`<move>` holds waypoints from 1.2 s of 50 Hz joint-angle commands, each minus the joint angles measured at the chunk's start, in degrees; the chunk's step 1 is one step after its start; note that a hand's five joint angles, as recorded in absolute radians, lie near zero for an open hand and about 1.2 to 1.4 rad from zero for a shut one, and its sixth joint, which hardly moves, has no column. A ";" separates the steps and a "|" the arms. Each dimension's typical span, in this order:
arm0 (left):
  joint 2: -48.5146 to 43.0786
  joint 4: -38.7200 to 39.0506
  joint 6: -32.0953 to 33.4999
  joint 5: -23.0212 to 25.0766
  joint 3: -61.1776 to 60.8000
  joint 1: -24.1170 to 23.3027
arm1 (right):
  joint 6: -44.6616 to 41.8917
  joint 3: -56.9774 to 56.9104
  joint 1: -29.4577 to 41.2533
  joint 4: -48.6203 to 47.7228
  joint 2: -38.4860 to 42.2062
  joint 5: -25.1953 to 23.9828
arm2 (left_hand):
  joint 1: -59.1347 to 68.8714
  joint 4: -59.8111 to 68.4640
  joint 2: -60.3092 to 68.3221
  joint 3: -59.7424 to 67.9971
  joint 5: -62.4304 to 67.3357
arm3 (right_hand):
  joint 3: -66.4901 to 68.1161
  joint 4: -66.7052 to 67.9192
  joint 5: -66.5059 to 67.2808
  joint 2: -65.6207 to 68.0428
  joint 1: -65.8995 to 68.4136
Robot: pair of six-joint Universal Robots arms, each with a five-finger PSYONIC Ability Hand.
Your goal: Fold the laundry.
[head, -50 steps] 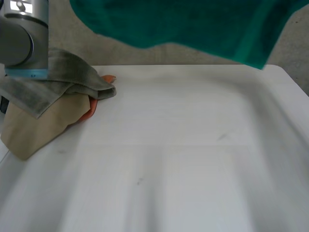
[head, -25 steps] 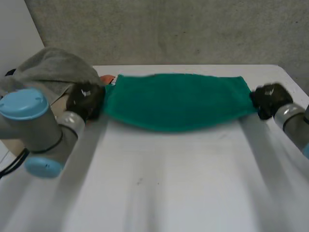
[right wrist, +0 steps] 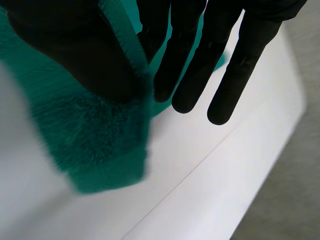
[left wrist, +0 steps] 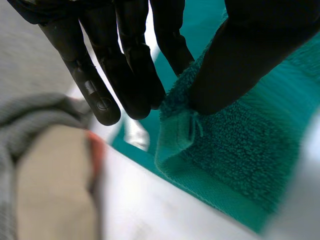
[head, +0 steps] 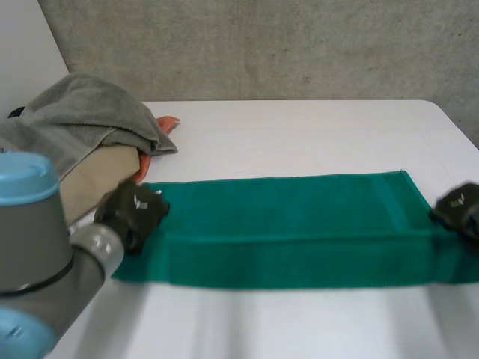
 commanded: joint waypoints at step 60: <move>-13.83 11.04 -15.58 1.18 19.05 -3.37 | 20.87 -2.21 -9.08 -21.91 15.83 -17.61 | -55.86 -58.98 -58.77 -58.46 -57.18 | -13.83 -14.20 -14.19 -12.95 -9.95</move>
